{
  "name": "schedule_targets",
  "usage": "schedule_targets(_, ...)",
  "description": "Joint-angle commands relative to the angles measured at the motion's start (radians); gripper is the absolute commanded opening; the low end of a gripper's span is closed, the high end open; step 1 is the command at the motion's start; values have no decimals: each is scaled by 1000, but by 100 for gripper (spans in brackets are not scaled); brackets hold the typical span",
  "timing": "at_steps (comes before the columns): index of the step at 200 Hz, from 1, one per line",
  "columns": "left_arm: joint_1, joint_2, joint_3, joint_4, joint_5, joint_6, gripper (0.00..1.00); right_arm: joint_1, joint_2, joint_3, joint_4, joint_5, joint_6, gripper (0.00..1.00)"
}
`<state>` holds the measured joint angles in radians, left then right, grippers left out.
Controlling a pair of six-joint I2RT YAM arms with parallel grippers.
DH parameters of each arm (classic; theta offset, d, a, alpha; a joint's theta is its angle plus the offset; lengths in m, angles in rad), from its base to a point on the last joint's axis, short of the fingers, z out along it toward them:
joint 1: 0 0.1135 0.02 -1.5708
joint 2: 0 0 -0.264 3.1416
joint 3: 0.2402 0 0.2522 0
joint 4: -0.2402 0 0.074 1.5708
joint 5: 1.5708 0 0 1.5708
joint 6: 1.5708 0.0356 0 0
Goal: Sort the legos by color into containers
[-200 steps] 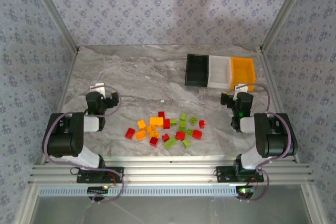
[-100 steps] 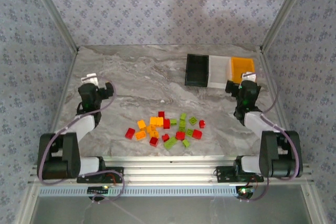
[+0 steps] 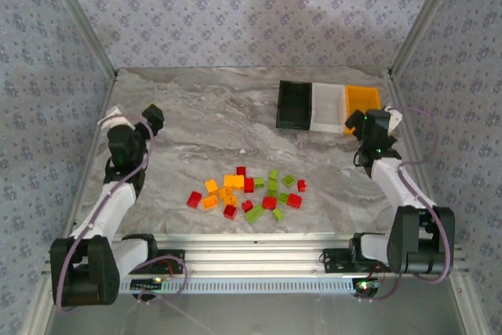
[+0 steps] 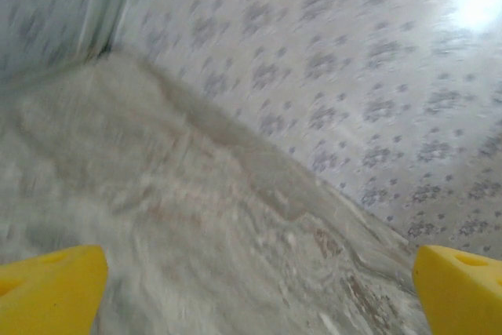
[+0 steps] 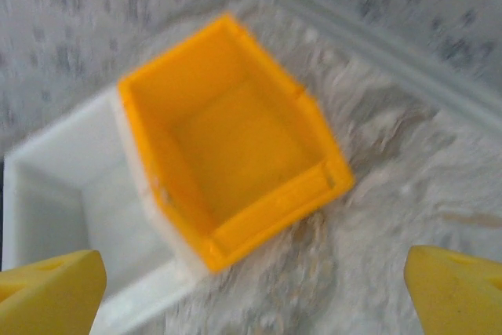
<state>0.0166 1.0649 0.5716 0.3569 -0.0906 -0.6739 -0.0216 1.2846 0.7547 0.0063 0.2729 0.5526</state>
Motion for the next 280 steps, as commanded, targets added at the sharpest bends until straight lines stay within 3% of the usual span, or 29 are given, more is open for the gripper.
schedule_targets(1, 30, 49, 157, -297, 57, -191, 100, 20, 99, 146, -175, -111, -66, 100)
schedule_targets(27, 23, 95, 185, -307, 177, -235, 100, 20, 204, 235, -219, -107, -112, 100)
schedule_targets(52, -39, 85, 142, -244, 184, -228, 100, 17, 342, 377, -303, -109, -155, 94)
schedule_targets(75, -107, 73, 147, -305, 165, -200, 99, 12, 474, 509, -375, -121, -173, 85)
schedule_targets(113, -153, 75, 155, -427, 196, -187, 88, 10, 593, 600, -378, -139, -191, 77)
schedule_targets(145, -177, 55, 120, -432, 227, -189, 85, 6, 670, 664, -403, -166, -211, 62)
schedule_targets(197, -215, 14, 87, -445, 237, -184, 85, 21, 678, 633, -370, -216, -225, 24)
schedule_targets(223, -243, -4, 79, -466, 240, -187, 85, 79, 644, 600, -372, -225, -203, 0)
schedule_targets(280, -324, -140, 0, -513, 227, -238, 85, 368, 535, 475, -333, -75, -15, 0)
